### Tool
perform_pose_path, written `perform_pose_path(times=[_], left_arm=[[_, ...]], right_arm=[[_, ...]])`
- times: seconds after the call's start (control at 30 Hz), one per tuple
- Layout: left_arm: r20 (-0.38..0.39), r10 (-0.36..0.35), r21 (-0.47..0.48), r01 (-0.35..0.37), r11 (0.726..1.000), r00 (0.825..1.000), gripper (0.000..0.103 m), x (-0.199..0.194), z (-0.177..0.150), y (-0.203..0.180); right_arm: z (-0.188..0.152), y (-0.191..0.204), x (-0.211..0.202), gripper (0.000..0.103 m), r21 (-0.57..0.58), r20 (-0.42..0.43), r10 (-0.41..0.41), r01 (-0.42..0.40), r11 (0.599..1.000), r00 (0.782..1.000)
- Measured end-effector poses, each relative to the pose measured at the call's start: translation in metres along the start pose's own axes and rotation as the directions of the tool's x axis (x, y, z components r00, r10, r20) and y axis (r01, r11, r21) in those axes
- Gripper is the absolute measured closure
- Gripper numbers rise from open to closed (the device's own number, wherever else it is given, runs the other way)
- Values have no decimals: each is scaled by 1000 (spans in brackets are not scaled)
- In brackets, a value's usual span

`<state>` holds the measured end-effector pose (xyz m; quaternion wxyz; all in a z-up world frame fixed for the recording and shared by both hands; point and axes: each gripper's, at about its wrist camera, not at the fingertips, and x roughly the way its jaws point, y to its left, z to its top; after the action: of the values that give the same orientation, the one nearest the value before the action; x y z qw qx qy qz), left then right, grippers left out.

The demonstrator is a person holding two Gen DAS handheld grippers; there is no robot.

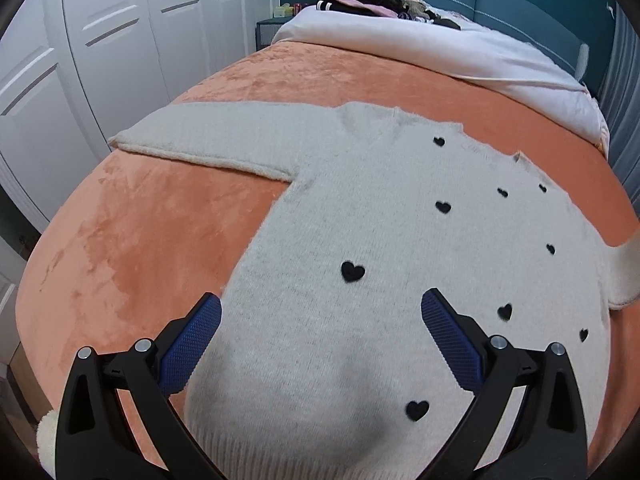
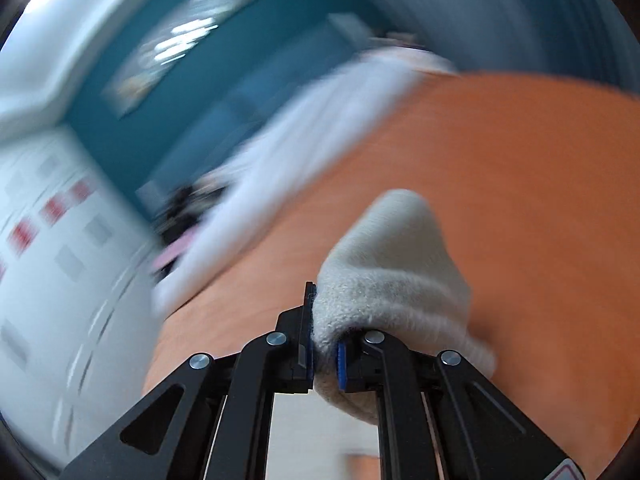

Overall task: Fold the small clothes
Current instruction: 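Grasp a sweater sleeve cuff with the right tool and lift it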

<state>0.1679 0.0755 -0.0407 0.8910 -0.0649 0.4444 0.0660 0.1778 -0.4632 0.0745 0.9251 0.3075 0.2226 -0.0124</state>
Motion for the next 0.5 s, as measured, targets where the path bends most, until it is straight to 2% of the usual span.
perform_pose_path(times=[0.07,0.1,0.13,0.17,0.2,0.27,0.3,0.33,0.37,0.43,0.5], left_arm=[[18,-48,-33,49,998,999,5,-1,14,2],[21,-77,-46,78,996,997,5,0,21,2],[20,-97,-53,98,994,995,5,1,27,2],[16,-123,-62,124,990,992,5,5,32,1],[9,-156,-68,156,985,988,5,9,38,-1],[-18,-222,-99,219,971,975,5,26,50,-6],[-30,-263,-118,257,959,964,5,36,54,-10],[-42,-286,-134,278,951,957,5,44,58,-13],[-51,-314,-149,304,941,948,5,54,62,-17],[-76,-340,-179,322,930,937,5,80,67,-27],[-107,-358,-212,331,920,928,5,108,72,-37]], right_arm=[[-22,75,19,92,-133,-74,127,-136,982,989],[-43,108,36,89,-173,-142,182,-206,963,973],[-68,130,54,89,-201,-200,204,-244,949,958],[-92,149,76,84,-230,-257,199,-260,938,946],[-127,162,105,78,-247,-343,174,-267,932,923],[-181,162,146,78,-237,-466,107,-241,941,878],[-198,157,156,78,-236,-496,75,-217,947,865],[-209,149,159,78,-234,-507,46,-188,954,861],[-214,139,153,77,-215,-497,34,-161,963,867],[-201,118,136,70,-153,-463,57,-143,978,885],[-186,88,105,47,-109,-378,28,-75,991,926]])
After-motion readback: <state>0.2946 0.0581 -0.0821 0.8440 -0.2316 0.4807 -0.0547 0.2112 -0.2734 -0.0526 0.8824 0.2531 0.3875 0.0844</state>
